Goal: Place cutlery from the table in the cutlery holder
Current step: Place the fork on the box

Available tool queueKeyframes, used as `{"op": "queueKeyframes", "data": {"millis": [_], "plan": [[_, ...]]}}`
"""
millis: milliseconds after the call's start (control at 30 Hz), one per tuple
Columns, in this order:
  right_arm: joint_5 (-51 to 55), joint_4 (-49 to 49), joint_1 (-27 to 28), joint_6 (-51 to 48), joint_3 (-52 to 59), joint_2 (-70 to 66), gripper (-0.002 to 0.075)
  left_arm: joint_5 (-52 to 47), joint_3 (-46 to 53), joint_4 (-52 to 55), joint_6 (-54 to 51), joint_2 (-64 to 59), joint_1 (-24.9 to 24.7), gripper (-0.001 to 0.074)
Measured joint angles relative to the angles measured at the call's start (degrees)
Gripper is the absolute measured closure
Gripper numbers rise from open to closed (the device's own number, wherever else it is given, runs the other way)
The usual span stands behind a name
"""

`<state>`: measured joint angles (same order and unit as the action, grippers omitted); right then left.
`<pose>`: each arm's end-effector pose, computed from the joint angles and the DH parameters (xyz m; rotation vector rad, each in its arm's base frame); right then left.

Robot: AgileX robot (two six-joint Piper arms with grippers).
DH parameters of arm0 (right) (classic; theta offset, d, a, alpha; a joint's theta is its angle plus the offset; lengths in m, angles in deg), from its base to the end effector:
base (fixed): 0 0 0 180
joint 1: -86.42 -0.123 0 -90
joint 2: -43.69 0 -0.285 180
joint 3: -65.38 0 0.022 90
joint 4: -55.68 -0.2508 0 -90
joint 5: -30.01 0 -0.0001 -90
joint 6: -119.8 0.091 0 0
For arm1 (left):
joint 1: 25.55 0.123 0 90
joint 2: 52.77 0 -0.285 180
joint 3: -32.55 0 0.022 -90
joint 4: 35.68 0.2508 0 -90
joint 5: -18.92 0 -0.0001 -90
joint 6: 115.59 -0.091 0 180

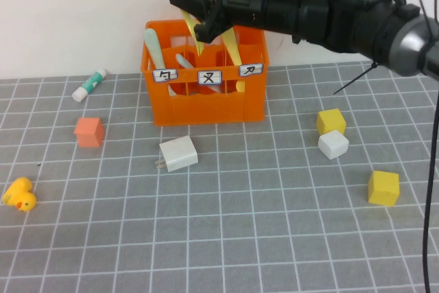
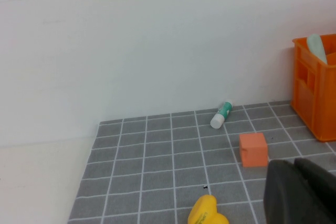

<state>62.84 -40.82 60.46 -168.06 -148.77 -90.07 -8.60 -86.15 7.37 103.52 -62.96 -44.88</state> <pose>0.4499 0.2737 0.3014 -0.9220 1.4231 0.6796 0.0441 0.0150 0.2703 0.0308 1.6091 0.0045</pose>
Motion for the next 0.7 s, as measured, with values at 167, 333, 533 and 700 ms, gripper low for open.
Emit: {"op": "queueKeyframes", "data": {"millis": [167,333,533,700], "plan": [[-0.32,0.0,0.0,-3.14,0.0,-1.05,0.0567,0.0,0.0,0.0,0.0,0.0,0.0,0.0736],[-3.22,-0.1,0.0,-4.24,0.0,-1.15,0.0568,0.0,0.0,0.0,0.0,0.0,0.0,0.0736],[-6.5,-0.56,0.0,-4.44,0.0,-1.28,0.0568,0.0,0.0,0.0,0.0,0.0,0.0,0.0736],[-6.3,-0.99,0.0,-4.44,0.0,-2.57,0.0568,0.0,0.0,0.0,0.0,0.0,0.0,0.0736]]}}
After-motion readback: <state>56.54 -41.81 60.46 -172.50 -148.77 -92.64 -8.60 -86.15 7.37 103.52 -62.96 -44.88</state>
